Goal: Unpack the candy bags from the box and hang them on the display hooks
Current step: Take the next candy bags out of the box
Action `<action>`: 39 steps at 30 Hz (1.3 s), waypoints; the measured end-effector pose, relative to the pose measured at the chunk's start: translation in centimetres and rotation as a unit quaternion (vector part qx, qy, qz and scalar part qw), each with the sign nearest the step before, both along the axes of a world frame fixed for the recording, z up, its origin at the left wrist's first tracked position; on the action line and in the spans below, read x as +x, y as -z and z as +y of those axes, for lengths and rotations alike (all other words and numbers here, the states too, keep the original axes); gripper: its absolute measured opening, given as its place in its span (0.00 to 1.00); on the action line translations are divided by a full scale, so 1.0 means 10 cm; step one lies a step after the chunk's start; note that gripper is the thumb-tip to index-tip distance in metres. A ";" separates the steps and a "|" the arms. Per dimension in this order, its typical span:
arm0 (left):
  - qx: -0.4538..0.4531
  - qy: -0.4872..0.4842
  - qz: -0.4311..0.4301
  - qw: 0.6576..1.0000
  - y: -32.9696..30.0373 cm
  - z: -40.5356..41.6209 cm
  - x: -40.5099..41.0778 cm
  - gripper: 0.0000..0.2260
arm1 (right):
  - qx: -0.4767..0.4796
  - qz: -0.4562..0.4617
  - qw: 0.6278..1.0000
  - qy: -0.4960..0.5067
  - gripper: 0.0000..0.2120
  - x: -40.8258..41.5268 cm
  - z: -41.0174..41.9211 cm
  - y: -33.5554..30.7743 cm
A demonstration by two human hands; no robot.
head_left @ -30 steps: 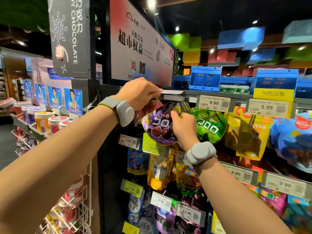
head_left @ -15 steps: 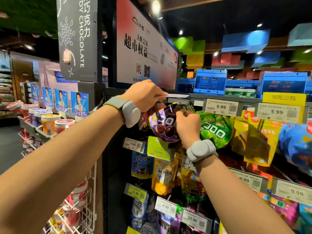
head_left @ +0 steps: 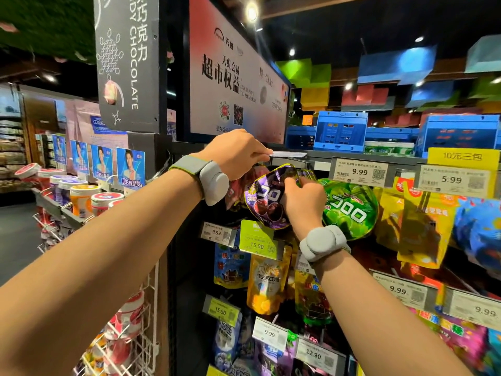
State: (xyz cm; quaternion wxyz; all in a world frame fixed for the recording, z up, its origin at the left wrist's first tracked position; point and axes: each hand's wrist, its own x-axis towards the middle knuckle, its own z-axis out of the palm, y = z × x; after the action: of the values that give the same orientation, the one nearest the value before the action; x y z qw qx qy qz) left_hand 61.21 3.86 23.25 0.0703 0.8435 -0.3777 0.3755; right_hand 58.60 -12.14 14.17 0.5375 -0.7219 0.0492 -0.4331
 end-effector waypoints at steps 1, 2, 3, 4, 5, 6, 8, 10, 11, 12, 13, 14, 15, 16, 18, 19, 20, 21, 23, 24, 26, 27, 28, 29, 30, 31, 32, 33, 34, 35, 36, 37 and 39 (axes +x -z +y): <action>0.000 -0.001 0.000 1.000 0.00 0.00 0.00 0.15 | 0.004 -0.001 1.000 -0.002 0.19 0.01 0.00 0.00; -0.002 -0.002 0.000 1.000 0.01 -0.01 0.01 0.15 | 0.009 -0.004 1.000 -0.004 0.19 0.02 0.01 0.02; -0.004 -0.003 -0.001 1.000 0.01 -0.01 0.01 0.15 | 0.013 -0.007 1.000 -0.005 0.20 0.03 0.02 0.03; -0.006 -0.002 -0.003 1.000 0.02 -0.01 0.01 0.15 | 0.018 -0.010 1.000 -0.006 0.20 0.04 0.02 0.04; -0.008 0.000 -0.003 1.000 0.02 -0.02 0.00 0.15 | 0.021 -0.011 1.000 -0.005 0.20 0.05 0.02 0.05; -0.009 0.003 -0.005 1.000 0.02 -0.02 0.00 0.15 | 0.024 -0.010 1.000 -0.003 0.20 0.06 0.01 0.06; -0.011 0.007 -0.007 1.000 0.02 -0.02 -0.01 0.15 | 0.032 -0.006 0.999 -0.001 0.20 0.08 0.00 0.07; -0.012 0.009 -0.010 1.000 0.01 -0.02 -0.01 0.15 | 0.046 0.003 0.999 0.003 0.21 0.12 -0.02 0.08; -0.012 0.009 -0.010 1.000 0.01 -0.02 -0.01 0.15 | 0.051 0.010 0.999 0.006 0.21 0.14 -0.03 0.08; -0.012 0.009 -0.008 1.000 0.01 -0.02 -0.01 0.15 | 0.052 0.017 0.998 0.008 0.19 0.16 -0.04 0.08; -0.012 0.009 -0.007 1.000 0.00 -0.02 -0.01 0.15 | 0.047 0.025 0.999 0.012 0.18 0.18 -0.06 0.08; -0.011 0.008 -0.006 1.000 0.01 -0.02 -0.01 0.15 | 0.036 0.038 0.998 0.017 0.17 0.20 -0.09 0.09; -0.009 0.007 -0.006 1.000 0.01 -0.02 -0.01 0.15 | 0.016 0.058 0.998 0.023 0.17 0.20 -0.12 0.09; -0.008 0.006 -0.007 1.000 0.01 -0.02 -0.01 0.15 | -0.009 0.083 0.996 0.029 0.19 0.20 -0.14 0.09; -0.005 0.001 -0.008 1.000 0.03 -0.01 0.00 0.15 | -0.053 0.126 0.990 0.033 0.22 0.22 -0.20 0.11; -0.004 -0.002 -0.011 1.000 0.04 -0.01 0.00 0.15 | -0.066 0.144 0.987 0.038 0.23 0.25 -0.24 0.12; -0.002 -0.005 -0.015 1.000 0.06 -0.01 0.00 0.15 | -0.073 0.162 0.983 0.041 0.23 0.26 -0.26 0.12; -0.002 -0.007 -0.020 1.000 0.07 0.00 0.00 0.15 | -0.079 0.180 0.980 0.044 0.23 0.26 -0.28 0.11; -0.004 -0.013 -0.030 0.999 0.09 -0.01 -0.03 0.16 | -0.096 0.213 0.972 0.034 0.24 0.25 -0.31 0.09; -0.006 -0.017 -0.032 0.999 0.09 -0.01 -0.04 0.16 | -0.104 0.224 0.969 0.025 0.25 0.22 -0.32 0.09; -0.006 -0.021 -0.030 0.999 0.12 -0.03 -0.07 0.16 | -0.111 0.229 0.967 0.018 0.26 0.13 -0.33 0.10; -0.003 -0.018 -0.025 1.000 0.14 -0.04 -0.09 0.16 | -0.100 0.213 0.972 0.010 0.23 0.11 -0.34 0.12; 0.001 -0.015 -0.018 1.000 0.18 -0.05 -0.11 0.16 | -0.079 0.191 0.978 -0.002 0.19 0.08 -0.36 0.15; 0.003 -0.015 -0.011 1.000 0.23 -0.08 -0.12 0.17 | -0.068 0.166 0.984 -0.006 0.14 0.04 -0.38 0.18; 0.000 -0.021 -0.003 1.000 0.28 -0.10 -0.15 0.19 | -0.068 0.151 0.986 -0.006 0.15 -0.02 -0.39 0.20; -0.008 -0.028 0.003 1.000 0.34 -0.13 -0.18 0.20 | -0.080 0.137 0.987 -0.005 0.16 -0.09 -0.41 0.23; -0.021 -0.036 0.010 0.999 0.39 -0.17 -0.22 0.23 | -0.088 0.128 0.988 -0.002 0.17 -0.15 -0.44 0.25; -0.037 -0.040 0.014 0.998 0.45 -0.20 -0.25 0.24 | -0.093 0.117 0.989 0.000 0.17 -0.24 -0.48 0.26; -0.055 -0.048 0.025 0.997 0.50 -0.24 -0.29 0.26 | -0.100 0.109 0.989 0.004 0.16 -0.32 -0.51 0.28; -0.080 -0.050 0.039 0.995 0.55 -0.27 -0.32 0.26 | -0.111 0.098 0.989 0.004 0.15 -0.38 -0.54 0.29; -0.108 -0.049 0.060 0.991 0.60 -0.32 -0.38 0.27 | -0.111 0.092 0.989 0.001 0.13 -0.44 -0.58 0.31; -0.141 -0.048 0.081 0.986 0.66 -0.37 -0.42 0.27 | -0.100 0.087 0.991 -0.008 0.12 -0.50 -0.61 0.34; -0.205 -0.035 0.142 0.968 0.78 -0.45 -0.52 0.27 | -0.067 0.072 0.995 -0.027 0.13 -0.61 -0.67 0.40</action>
State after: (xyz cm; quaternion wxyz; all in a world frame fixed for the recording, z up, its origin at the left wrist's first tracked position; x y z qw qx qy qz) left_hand 56.00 -0.64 15.40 0.2811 0.8684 -0.2489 0.3239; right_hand 52.48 -18.86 10.16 0.4941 -0.7867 0.0392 -0.3680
